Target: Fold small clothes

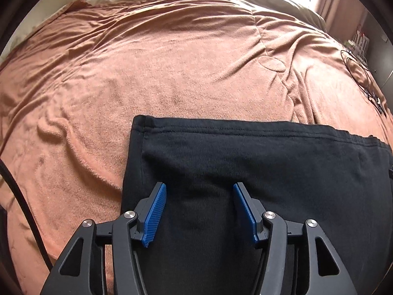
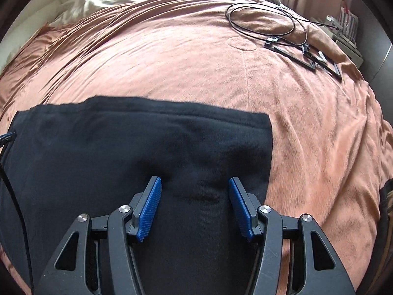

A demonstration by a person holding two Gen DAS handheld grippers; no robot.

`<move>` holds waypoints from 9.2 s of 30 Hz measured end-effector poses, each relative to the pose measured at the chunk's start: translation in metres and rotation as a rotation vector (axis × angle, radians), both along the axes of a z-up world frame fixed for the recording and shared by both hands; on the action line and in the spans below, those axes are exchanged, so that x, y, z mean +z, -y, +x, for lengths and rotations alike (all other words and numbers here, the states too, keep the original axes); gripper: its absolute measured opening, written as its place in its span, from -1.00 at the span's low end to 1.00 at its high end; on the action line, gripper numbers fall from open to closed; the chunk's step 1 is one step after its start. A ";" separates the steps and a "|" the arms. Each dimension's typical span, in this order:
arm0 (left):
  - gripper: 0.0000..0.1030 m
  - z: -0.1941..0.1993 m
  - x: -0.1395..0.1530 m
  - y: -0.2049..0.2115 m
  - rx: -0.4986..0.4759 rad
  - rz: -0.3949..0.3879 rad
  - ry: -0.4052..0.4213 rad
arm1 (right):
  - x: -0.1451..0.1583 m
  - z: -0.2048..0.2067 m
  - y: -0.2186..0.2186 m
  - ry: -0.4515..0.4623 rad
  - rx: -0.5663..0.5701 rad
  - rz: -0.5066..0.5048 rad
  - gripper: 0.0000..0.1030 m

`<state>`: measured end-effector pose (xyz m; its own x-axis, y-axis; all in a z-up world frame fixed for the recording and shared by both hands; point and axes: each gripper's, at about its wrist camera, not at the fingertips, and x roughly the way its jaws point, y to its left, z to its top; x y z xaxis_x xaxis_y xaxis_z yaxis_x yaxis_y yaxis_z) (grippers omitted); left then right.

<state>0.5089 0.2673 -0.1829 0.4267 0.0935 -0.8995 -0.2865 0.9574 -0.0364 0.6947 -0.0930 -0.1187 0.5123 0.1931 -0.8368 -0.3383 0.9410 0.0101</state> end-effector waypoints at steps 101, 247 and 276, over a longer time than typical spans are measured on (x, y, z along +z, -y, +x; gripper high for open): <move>-0.23 -0.332 -0.007 -0.014 0.498 -0.725 0.229 | -0.024 -0.223 -0.072 -0.318 0.139 0.330 -0.89; -0.89 -0.185 0.191 0.123 -0.015 -0.858 0.474 | 0.038 -0.240 0.054 -0.107 0.055 0.509 -0.03; -0.89 -0.122 0.131 0.338 -0.365 -0.797 0.118 | 0.021 -0.284 0.191 -0.138 -0.162 0.609 -0.03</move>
<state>0.3874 -0.0710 -0.0521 0.4018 -0.7023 -0.5877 0.0794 0.6661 -0.7416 0.4105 -0.2837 -0.0974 0.4705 0.5837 -0.6617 -0.1497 0.7919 0.5921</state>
